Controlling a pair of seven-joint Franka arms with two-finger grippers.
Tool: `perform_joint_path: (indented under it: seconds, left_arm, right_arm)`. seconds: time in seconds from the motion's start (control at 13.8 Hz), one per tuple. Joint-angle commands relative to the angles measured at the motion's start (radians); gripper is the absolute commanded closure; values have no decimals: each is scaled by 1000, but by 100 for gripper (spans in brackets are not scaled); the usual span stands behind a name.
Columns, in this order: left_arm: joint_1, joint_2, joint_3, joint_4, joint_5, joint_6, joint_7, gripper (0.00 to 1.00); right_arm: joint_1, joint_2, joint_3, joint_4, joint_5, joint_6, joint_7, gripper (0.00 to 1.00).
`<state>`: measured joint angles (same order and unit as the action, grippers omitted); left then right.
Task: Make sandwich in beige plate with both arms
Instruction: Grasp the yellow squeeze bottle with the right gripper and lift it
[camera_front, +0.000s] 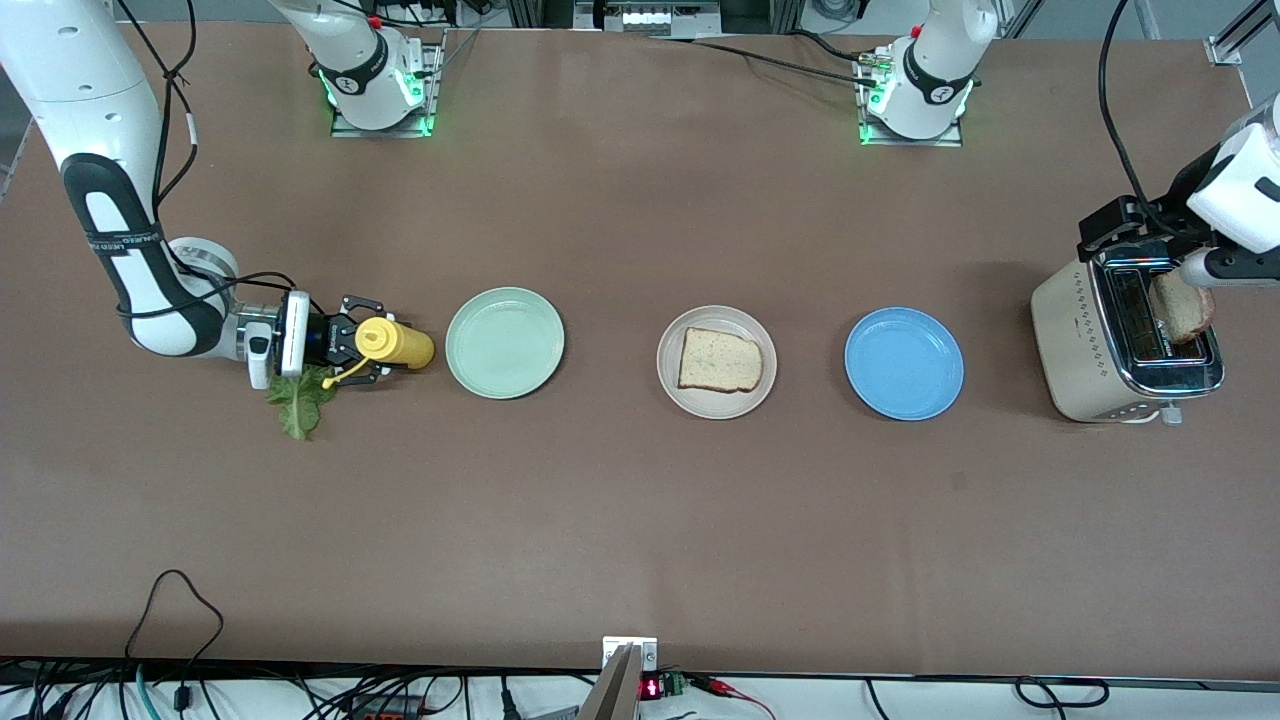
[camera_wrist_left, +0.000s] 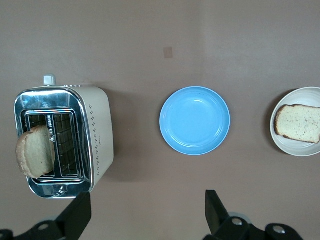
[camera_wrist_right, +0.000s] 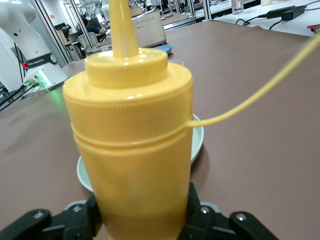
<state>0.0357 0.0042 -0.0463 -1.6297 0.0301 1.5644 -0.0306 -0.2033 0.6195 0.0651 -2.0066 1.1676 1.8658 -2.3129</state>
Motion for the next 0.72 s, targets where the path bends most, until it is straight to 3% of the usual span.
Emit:
perform_joint_path:
  seconds: [0.0,0.14,0.65]
  left_arm:
    - [4,0,2,8,16,-14,34,0]
    - [12,13,5,11,-4,0,29,0]
    - [18,16,5,4,-16,5,17,0]
  right_arm:
    - [36,-6,-4,61,0,-2,96,100]
    - [59,-41,-5,87,-40,1,203,98]
    - [272,-254,-7,187,-415,114,821,97]
